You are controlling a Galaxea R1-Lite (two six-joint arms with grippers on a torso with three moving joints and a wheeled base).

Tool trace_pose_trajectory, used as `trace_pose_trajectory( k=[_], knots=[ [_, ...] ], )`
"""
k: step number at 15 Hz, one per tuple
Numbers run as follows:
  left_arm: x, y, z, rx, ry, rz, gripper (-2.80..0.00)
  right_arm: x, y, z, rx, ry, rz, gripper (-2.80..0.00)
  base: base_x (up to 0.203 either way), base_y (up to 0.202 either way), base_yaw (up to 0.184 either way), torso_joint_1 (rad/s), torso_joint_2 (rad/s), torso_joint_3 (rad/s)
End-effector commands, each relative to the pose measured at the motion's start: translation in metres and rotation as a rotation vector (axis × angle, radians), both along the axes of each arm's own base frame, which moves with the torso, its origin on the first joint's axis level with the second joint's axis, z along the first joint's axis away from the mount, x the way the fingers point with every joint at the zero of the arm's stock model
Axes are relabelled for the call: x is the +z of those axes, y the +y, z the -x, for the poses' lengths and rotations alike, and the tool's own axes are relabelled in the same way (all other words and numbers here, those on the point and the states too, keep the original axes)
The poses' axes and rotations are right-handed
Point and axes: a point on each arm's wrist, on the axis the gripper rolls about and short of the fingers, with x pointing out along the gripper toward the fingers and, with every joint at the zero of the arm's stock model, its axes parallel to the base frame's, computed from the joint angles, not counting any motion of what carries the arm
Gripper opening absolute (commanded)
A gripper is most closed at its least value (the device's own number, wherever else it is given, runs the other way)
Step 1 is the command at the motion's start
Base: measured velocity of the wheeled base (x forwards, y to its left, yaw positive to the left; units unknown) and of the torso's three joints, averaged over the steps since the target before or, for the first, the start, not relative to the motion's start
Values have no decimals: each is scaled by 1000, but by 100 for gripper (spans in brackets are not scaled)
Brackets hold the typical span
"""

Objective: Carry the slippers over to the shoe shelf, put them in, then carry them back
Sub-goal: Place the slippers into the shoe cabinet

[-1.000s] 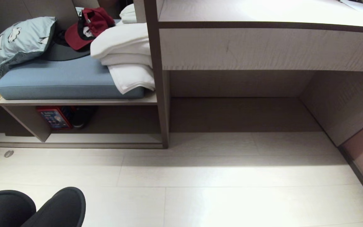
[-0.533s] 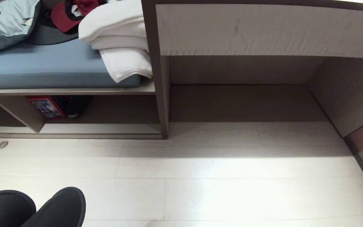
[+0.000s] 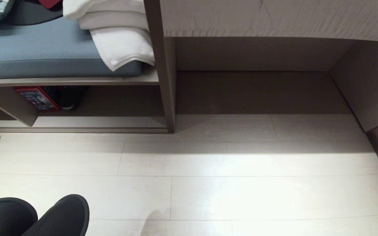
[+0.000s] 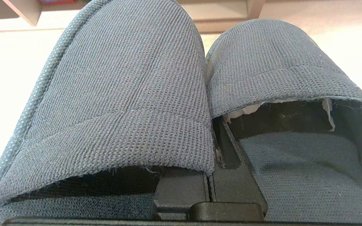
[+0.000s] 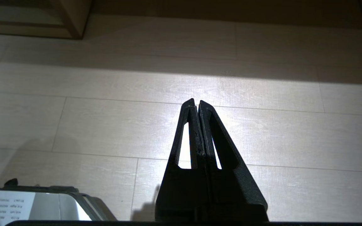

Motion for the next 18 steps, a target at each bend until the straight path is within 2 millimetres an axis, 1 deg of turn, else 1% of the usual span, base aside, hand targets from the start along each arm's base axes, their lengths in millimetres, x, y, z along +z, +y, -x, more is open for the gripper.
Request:
trace_pose_trajectory(
  k=[1,18],
  knots=[
    [0,0,0,0,1,0,-280,0,0,0,1,0,0,-280,0,0,0,9,1,-190],
    [0,0,0,0,-1,3,-280,0,0,0,1,0,0,-280,0,0,0,4,3,-199]
  ],
)
